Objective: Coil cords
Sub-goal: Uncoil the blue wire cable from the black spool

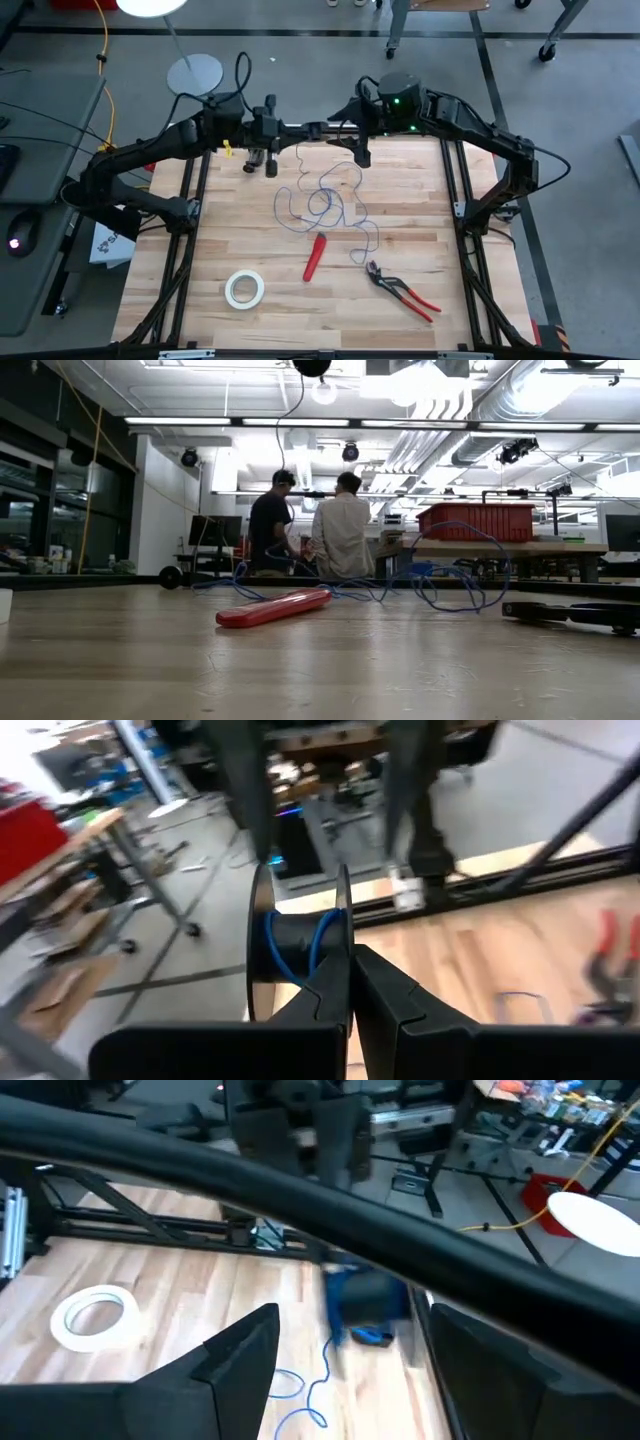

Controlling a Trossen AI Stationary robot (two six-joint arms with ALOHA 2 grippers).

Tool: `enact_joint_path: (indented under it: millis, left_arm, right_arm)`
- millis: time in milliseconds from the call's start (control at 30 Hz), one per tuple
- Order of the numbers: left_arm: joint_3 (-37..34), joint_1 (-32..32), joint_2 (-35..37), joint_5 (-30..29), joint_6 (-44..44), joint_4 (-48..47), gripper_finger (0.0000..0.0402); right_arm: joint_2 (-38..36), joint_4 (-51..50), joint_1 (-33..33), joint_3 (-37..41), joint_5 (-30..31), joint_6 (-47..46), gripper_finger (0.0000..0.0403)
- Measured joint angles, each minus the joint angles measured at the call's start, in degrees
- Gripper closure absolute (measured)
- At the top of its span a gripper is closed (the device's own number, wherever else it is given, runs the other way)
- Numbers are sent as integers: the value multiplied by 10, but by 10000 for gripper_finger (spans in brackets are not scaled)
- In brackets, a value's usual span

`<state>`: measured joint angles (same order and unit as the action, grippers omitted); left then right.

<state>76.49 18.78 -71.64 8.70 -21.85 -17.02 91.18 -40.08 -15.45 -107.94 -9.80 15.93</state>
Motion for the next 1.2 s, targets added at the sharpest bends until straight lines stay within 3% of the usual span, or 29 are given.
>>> enact_joint_path:
  millis: [133, 367, 600, 933, 1067, 1200]
  left_arm:
    - [0, -1, -3, -34, -8, 20, 401]
    - [0, -7, -3, -33, -9, 37, 401]
    - [0, -12, -4, -33, -9, 36, 401]
    - [0, -15, -12, -35, -3, 45, 401]
    - [0, -16, -13, -32, 7, 46, 401]
    - [0, -13, -12, -33, 20, 52, 402]
  right_arm:
    - [0, 0, 12, 0, 5, 0, 151]
    - [0, -14, 13, 0, 51, 24, 151]
    - [0, -12, 16, 0, 46, 24, 163]
    - [15, 2, 20, 0, 65, 21, 302]
    - [14, -5, 28, 0, 76, 22, 384]
    - [11, -8, 29, 0, 86, 14, 398]
